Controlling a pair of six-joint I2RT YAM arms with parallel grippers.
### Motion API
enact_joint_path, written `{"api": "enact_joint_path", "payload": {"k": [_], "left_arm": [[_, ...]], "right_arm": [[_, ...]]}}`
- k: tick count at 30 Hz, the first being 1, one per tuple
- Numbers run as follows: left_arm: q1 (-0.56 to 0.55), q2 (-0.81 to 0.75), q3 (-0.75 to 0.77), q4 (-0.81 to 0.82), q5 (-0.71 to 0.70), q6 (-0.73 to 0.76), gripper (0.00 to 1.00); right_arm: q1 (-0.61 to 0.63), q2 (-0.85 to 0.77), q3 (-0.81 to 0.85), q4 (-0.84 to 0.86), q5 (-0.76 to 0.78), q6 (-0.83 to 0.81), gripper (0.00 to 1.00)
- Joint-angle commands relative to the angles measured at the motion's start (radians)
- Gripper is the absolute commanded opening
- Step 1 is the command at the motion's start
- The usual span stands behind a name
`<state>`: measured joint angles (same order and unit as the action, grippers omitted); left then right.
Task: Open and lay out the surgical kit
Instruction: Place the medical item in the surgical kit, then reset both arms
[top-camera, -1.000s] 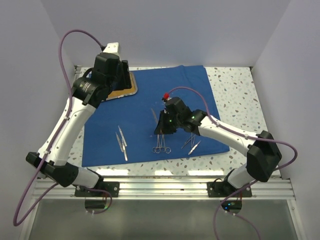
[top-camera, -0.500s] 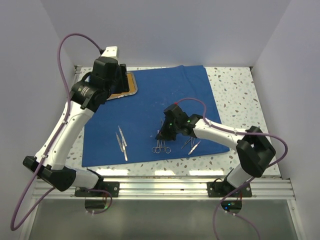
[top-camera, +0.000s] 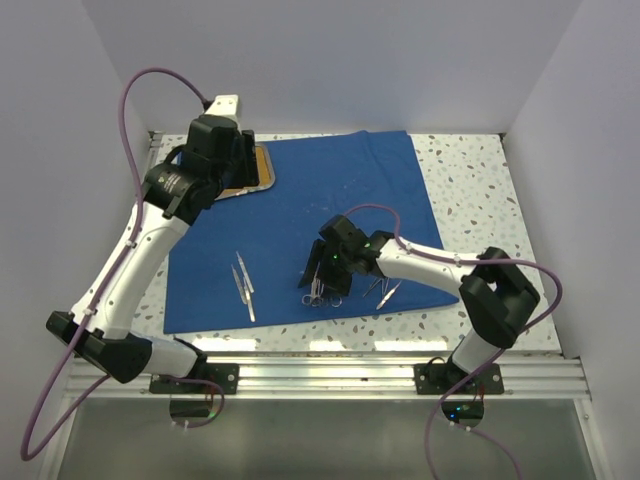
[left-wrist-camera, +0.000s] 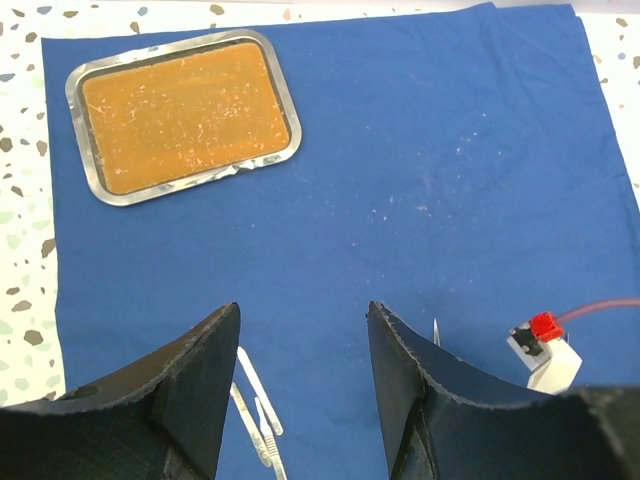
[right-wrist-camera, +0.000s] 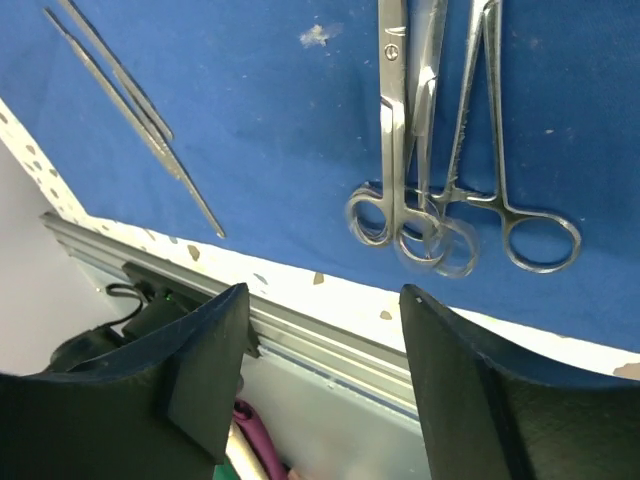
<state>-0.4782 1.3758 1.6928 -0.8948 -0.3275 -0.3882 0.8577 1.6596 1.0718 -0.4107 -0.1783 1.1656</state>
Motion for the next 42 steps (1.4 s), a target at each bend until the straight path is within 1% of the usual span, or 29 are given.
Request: {"api": "enact_joint_path", "payload": {"k": [1, 3, 6, 7, 10, 11, 12, 13, 14, 15, 16, 17, 18, 20, 22, 24, 25, 28, 30, 34, 37, 41, 42], "left_arm": [[0.001, -0.029, -0.007, 0.05, 0.002, 0.029, 0.57], [0.003, -0.03, -0.005, 0.051, 0.001, 0.035, 0.57], [0.003, -0.029, -0.002, 0.053, 0.001, 0.044, 0.57], [0.004, -0.029, -0.001, 0.053, 0.001, 0.048, 0.57], [0.012, -0.03, 0.005, 0.046, 0.007, 0.058, 0.57], [0.012, -0.032, 0.007, 0.043, 0.007, 0.064, 0.57], [0.015, -0.035, 0.002, 0.033, 0.007, 0.066, 0.57], [0.015, -0.043, -0.004, 0.03, 0.008, 0.064, 0.57], [0.015, -0.049, -0.013, 0.025, 0.013, 0.061, 0.57], [0.015, -0.056, -0.045, 0.027, 0.021, 0.058, 0.57], [0.015, -0.075, -0.067, 0.03, 0.04, 0.052, 0.57], [0.015, -0.086, -0.09, 0.031, 0.054, 0.049, 0.57], [0.013, -0.102, -0.141, 0.036, 0.07, 0.048, 0.57], [0.015, -0.11, -0.195, 0.031, 0.125, 0.035, 0.57], [0.015, -0.122, -0.286, 0.028, 0.183, 0.016, 0.57], [0.015, -0.144, -0.382, 0.028, 0.203, -0.003, 0.56], [0.015, -0.155, -0.41, 0.031, 0.208, -0.015, 0.55], [0.015, -0.211, -0.478, 0.065, 0.199, -0.029, 0.56], [0.015, -0.237, -0.492, 0.085, 0.194, -0.035, 0.56], [0.015, -0.227, -0.481, 0.085, 0.186, -0.04, 0.56], [0.015, -0.212, -0.461, 0.065, 0.176, -0.041, 0.56], [0.015, -0.208, -0.444, 0.034, 0.165, -0.034, 0.57], [0.015, -0.208, -0.438, 0.03, 0.16, -0.032, 0.57]], "right_arm": [[0.001, -0.03, 0.03, -0.08, 0.009, -0.014, 0.68], [0.003, -0.053, 0.031, -0.097, 0.036, -0.023, 0.68], [0.001, -0.086, 0.091, -0.175, 0.1, -0.075, 0.68], [0.001, -0.098, 0.141, -0.224, 0.12, -0.096, 0.68], [0.001, -0.155, 0.235, -0.251, 0.148, -0.216, 0.69], [0.001, -0.173, 0.258, -0.255, 0.161, -0.292, 0.69], [0.001, -0.225, 0.304, -0.279, 0.177, -0.328, 0.7], [0.001, -0.253, 0.319, -0.289, 0.227, -0.393, 0.7], [0.001, -0.292, 0.333, -0.304, 0.273, -0.423, 0.71], [0.0, -0.367, 0.353, -0.347, 0.327, -0.443, 0.73], [0.001, -0.42, 0.347, -0.353, 0.432, -0.48, 0.75], [0.001, -0.469, 0.332, -0.346, 0.475, -0.497, 0.78], [0.0, -0.565, 0.298, -0.343, 0.502, -0.518, 0.85], [0.001, -0.636, 0.274, -0.355, 0.59, -0.57, 0.91], [0.001, -0.702, 0.272, -0.44, 0.644, -0.578, 0.92], [0.001, -0.725, 0.281, -0.515, 0.704, -0.558, 0.95], [0.001, -0.744, 0.283, -0.584, 0.717, -0.535, 0.95], [0.003, -0.796, 0.266, -0.646, 0.734, -0.511, 0.96], [0.003, -0.828, 0.241, -0.639, 0.732, -0.508, 0.97], [0.001, -0.865, 0.232, -0.616, 0.732, -0.539, 0.98], [0.001, -0.854, 0.237, -0.583, 0.689, -0.612, 0.99], [0.001, -0.819, 0.26, -0.571, 0.68, -0.639, 0.98], [0.003, -0.813, 0.258, -0.532, 0.662, -0.642, 0.97]]}}
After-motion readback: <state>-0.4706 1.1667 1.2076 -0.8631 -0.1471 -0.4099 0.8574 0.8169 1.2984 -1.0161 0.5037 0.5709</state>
